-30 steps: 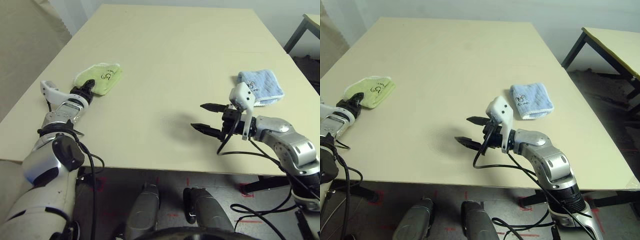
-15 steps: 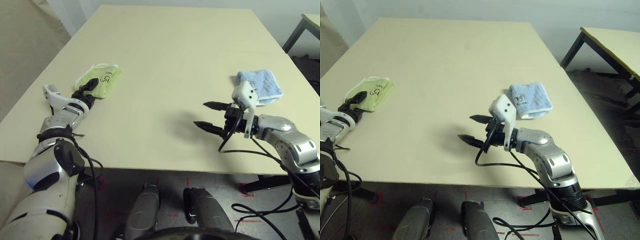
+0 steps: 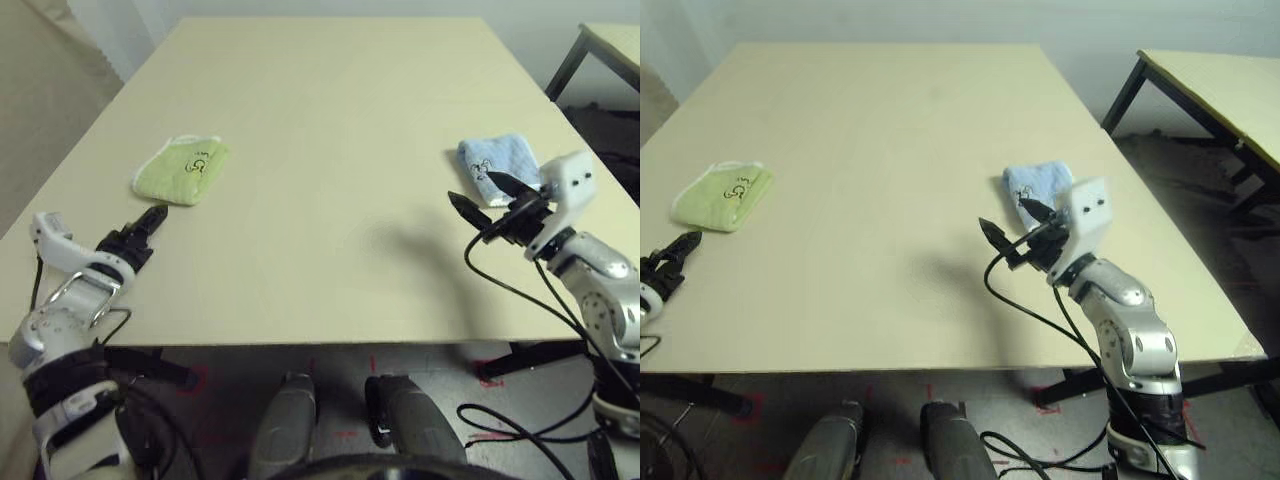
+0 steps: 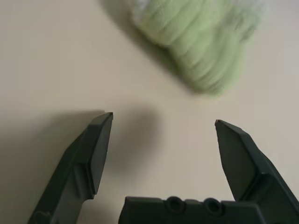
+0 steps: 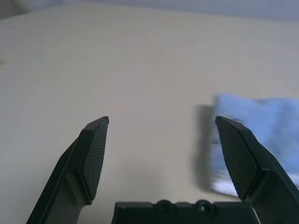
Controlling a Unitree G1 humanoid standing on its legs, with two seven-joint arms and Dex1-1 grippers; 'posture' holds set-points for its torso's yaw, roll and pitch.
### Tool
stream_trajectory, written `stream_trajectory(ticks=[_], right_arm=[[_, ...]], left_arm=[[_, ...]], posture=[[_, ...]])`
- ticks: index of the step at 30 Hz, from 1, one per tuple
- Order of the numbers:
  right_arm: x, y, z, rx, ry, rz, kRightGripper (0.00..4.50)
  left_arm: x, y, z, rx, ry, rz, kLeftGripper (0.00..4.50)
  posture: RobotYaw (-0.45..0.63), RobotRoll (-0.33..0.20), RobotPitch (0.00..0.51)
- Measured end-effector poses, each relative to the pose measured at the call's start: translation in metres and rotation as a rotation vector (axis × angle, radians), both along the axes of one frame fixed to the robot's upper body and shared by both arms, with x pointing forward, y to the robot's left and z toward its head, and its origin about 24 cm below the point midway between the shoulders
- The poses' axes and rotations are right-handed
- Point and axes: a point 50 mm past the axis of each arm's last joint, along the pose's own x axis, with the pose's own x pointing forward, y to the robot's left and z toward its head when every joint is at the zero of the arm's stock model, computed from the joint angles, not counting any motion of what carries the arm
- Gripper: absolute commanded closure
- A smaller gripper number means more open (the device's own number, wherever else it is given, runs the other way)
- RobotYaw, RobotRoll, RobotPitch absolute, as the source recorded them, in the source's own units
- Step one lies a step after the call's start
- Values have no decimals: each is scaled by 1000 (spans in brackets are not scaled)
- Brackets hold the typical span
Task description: Fold the towel and set it aside.
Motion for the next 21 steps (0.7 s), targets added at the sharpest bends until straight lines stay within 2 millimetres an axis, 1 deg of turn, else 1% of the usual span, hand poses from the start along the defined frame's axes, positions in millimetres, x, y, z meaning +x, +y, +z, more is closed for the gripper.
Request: stream_trajectory(ticks=[3,5,6,8,10,14,16,18,20,21], right_arm=[[-10,-7,-13,-72,-5,-11,0],[-15,-5,-24,-86,8,9,0],[-19,-5,-31,-82,12,7,0],[-26,-9,-40,-85,23,1,0],[-33,-14,-43,-88,14,-14,0],[-46,-31,-33,-49,-61,-35,0],[-52,-43,-19,22,-135,-73,0],[-57,-56,-7,55,-190,-111,0],[-61,-71,-4,20,-175,-137,0],[-62,-80,-7,15,-146,-158,0]], left_arm=[[5,1,11,396,4,-109,24],[9,-1,11,530,-22,-146,24],[11,-2,9,562,-46,-148,24],[10,-1,0,604,-66,-132,24],[8,4,-4,632,-76,-112,24],[5,11,-2,650,-124,-77,24],[4,12,-3,651,-131,-77,24],[3,11,-4,649,-137,-81,24],[3,10,-6,641,-139,-86,24],[2,11,-7,639,-136,-86,24]], posture=[[57,0,151],[52,0,151],[49,0,152],[48,0,153],[40,0,153],[31,0,153],[28,0,155],[22,0,155],[22,0,153],[24,0,152]])
